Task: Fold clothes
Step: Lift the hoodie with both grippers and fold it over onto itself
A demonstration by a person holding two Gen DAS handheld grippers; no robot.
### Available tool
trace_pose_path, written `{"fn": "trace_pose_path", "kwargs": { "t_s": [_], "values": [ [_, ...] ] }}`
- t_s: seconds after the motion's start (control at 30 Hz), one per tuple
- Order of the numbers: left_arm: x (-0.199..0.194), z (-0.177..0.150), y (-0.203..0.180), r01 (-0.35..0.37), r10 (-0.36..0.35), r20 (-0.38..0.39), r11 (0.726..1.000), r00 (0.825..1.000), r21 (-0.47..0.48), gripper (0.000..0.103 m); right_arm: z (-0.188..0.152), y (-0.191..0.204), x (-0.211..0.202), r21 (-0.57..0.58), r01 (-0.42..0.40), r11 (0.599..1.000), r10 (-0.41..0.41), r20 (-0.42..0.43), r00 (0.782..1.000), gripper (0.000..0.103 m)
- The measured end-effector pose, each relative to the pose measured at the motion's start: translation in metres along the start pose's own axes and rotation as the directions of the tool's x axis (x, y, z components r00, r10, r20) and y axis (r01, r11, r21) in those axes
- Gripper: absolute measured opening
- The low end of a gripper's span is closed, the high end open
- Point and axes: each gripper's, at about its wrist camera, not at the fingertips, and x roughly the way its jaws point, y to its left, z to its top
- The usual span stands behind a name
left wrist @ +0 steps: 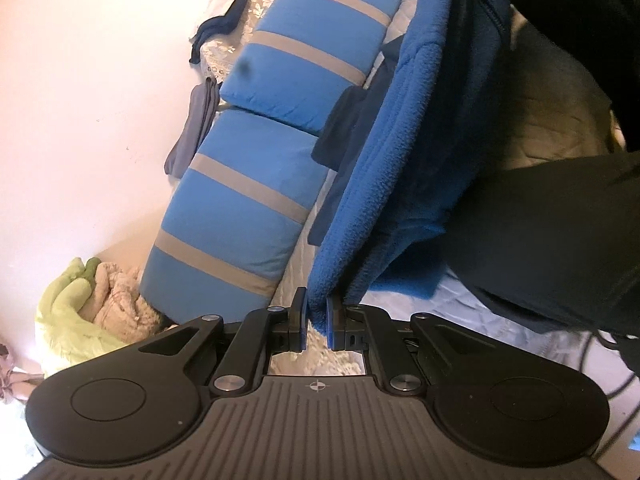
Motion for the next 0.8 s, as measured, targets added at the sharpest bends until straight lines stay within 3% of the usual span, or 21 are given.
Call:
{"fn": "trace_pose_path", "kwargs": {
  "t_s": [0.37,0.8],
  "values": [
    [0.044,0.009,0.008,-0.009,0.009,-0.007,1.0,1.0,0.026,0.01,0.009,-0.02,0.049,-0.011,-0.006,1.0,0.007,0.001,1.0,0.02],
    [0.096,0.012,0.014,0.055,-0.055,-0.03,0.998,0.998,0.007,0.01,0.023,-0.028,0.112,-0.028,-0.021,0.999,0.021,-0.009,1.0,0.02]
  ]
}}
